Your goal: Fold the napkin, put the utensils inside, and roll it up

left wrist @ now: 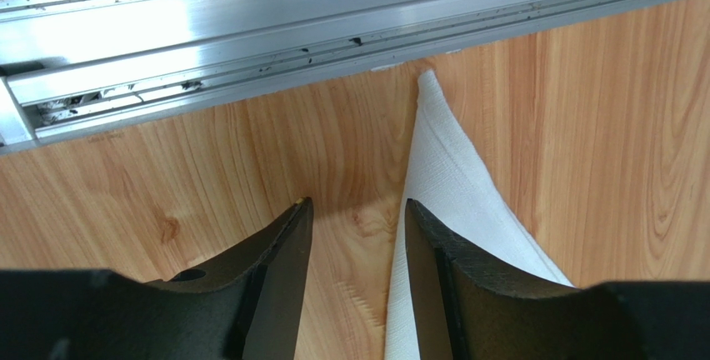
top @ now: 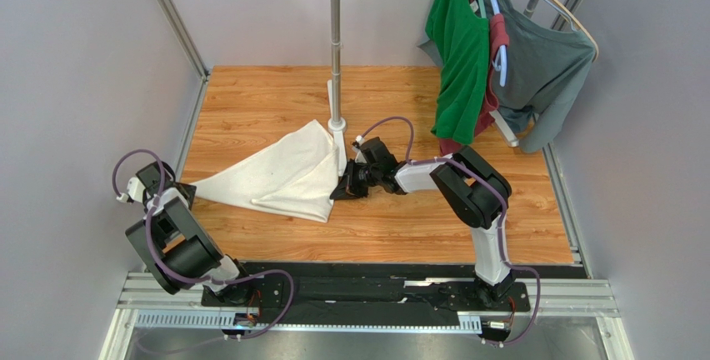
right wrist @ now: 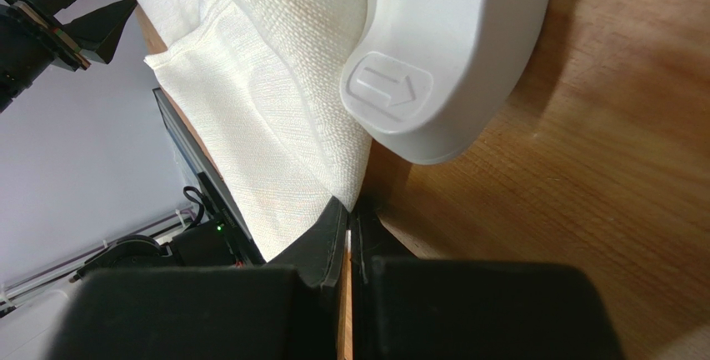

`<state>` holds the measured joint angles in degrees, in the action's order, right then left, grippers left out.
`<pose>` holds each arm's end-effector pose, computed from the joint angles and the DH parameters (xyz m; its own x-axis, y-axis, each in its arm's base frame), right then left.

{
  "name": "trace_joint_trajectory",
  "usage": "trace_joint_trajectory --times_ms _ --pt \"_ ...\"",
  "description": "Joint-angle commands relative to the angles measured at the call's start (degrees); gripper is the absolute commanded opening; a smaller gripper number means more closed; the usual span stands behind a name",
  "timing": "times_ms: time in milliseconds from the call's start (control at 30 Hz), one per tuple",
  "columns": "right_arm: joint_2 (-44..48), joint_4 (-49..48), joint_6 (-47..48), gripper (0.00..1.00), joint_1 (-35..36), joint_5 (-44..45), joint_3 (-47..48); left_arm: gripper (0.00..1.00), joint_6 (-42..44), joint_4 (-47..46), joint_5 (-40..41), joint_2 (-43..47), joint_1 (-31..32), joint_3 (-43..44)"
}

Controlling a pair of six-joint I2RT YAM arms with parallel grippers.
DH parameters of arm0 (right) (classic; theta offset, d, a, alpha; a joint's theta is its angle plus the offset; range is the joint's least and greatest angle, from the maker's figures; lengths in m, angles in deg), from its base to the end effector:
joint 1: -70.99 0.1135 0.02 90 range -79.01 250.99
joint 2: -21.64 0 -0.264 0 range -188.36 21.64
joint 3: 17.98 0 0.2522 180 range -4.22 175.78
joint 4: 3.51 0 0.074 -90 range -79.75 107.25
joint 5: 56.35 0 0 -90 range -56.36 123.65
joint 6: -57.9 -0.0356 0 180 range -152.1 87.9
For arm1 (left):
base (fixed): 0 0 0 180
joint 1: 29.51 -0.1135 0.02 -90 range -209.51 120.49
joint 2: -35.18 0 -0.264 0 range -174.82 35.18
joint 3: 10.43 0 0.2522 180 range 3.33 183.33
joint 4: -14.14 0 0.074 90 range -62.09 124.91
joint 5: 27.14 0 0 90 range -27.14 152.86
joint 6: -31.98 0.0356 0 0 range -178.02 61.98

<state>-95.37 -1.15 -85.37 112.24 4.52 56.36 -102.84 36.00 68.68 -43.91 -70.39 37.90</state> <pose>0.2890 0.2765 0.1034 -0.9870 0.0656 -0.1466 -0.0728 0.6310 0.7724 0.1891 0.1684 0.1568 0.0656 -0.8707 -0.4874 -0.9184 0.1384 -0.3708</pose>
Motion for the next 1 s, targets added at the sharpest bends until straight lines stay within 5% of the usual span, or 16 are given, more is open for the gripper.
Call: trace_joint_trajectory --times_ms 0,267,967 --pt "-3.3 12.7 4.2 0.0 -0.9 6.4 -2.7 0.53 0.8 -5.4 -3.6 -0.9 -1.5 0.9" --pt "-3.6 11.9 3.9 0.0 -1.0 6.0 -3.2 0.54 0.3 -11.0 -8.0 -1.9 -2.0 -0.4" --pt "-2.6 9.2 1.9 0.0 -0.9 5.8 -4.7 0.42 -1.9 0.0 -3.5 -8.7 -2.2 6.7"
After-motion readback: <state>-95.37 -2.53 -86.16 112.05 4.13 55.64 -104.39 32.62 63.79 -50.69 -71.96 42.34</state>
